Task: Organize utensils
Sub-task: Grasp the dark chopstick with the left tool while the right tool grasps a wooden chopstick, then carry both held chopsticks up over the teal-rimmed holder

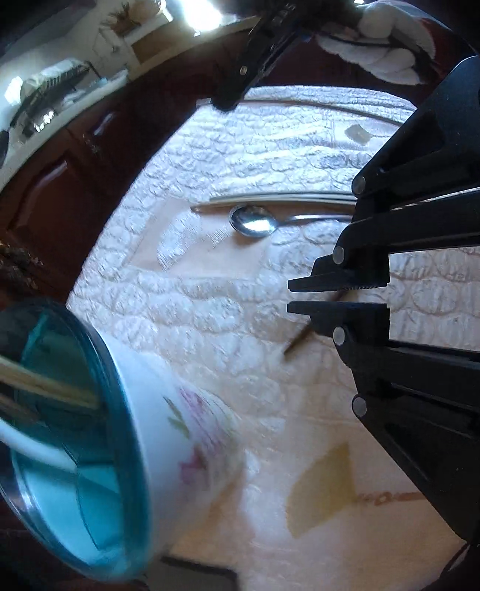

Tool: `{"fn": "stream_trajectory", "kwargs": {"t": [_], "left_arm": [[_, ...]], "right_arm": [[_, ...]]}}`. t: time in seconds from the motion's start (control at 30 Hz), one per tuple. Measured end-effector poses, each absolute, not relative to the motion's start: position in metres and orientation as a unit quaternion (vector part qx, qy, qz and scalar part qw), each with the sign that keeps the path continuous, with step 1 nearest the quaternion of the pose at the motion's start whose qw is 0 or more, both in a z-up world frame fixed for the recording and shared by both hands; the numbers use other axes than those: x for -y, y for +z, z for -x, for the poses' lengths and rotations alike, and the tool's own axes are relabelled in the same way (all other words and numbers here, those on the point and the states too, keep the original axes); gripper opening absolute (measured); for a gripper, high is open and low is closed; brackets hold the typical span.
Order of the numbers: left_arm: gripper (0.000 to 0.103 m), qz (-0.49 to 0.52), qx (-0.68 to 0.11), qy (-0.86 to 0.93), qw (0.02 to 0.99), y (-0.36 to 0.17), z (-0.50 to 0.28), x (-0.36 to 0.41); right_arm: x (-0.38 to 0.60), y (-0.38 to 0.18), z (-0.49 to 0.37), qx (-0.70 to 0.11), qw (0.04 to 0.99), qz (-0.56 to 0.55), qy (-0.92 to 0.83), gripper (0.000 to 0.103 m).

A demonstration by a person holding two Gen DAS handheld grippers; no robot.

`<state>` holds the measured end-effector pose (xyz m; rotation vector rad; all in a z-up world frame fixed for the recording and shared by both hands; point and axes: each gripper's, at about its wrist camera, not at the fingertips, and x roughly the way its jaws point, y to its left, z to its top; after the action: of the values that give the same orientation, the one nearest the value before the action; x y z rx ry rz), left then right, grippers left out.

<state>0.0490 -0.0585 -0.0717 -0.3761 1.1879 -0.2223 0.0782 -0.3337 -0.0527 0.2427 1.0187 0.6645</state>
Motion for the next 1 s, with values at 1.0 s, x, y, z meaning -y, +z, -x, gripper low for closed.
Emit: {"fn": "stream_trajectory", "kwargs": {"t": [1.0], "left_arm": [[0.005,0.119,-0.493,-0.159,0.847,-0.016,-0.028,0.071]], "right_arm": [[0.340,0.017,-0.040,-0.416,0.836,-0.120,0.337,0.005]]}}
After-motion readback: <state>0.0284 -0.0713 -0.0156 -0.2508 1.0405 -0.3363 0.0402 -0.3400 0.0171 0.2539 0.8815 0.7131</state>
